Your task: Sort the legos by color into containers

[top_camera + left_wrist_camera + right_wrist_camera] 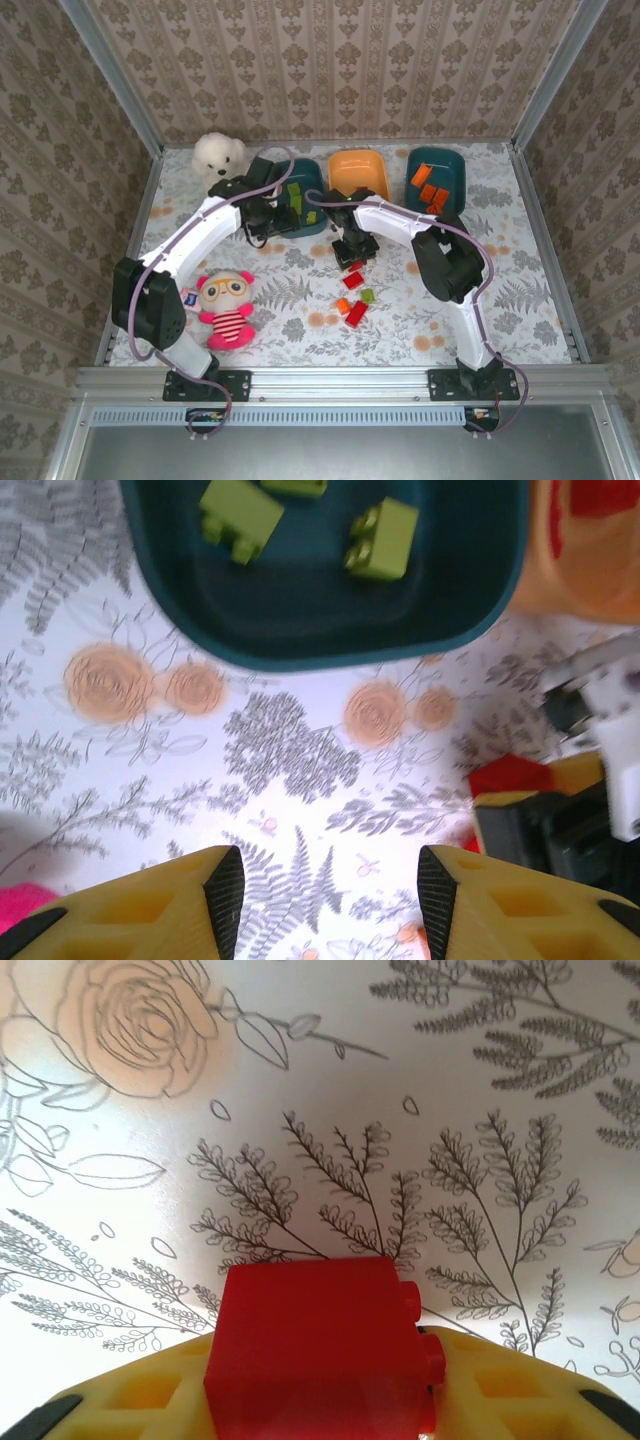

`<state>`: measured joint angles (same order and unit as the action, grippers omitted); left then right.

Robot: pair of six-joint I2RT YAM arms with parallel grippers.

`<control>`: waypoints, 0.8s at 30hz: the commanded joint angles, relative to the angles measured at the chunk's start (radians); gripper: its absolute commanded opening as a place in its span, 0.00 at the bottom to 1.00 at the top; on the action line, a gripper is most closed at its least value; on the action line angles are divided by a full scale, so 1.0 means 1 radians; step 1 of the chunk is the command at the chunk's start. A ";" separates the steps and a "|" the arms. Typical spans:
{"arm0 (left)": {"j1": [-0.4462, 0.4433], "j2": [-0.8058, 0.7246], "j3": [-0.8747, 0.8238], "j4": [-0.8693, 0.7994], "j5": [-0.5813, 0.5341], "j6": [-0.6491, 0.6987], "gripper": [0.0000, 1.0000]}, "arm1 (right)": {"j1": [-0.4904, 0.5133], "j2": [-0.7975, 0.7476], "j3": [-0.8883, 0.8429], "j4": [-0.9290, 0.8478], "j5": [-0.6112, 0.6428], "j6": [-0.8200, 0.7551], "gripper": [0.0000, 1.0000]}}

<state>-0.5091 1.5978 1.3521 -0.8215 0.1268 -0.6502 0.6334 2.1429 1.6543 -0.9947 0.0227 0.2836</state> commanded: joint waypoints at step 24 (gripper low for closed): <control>-0.175 -0.290 -0.329 0.105 -0.022 -0.044 0.51 | -0.267 0.213 0.625 0.116 -0.155 0.302 0.27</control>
<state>-0.6750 1.3441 1.0344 -0.7242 0.1123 -0.6720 0.3782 2.2807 2.2131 -0.9070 -0.0441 0.5213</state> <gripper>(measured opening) 0.516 0.417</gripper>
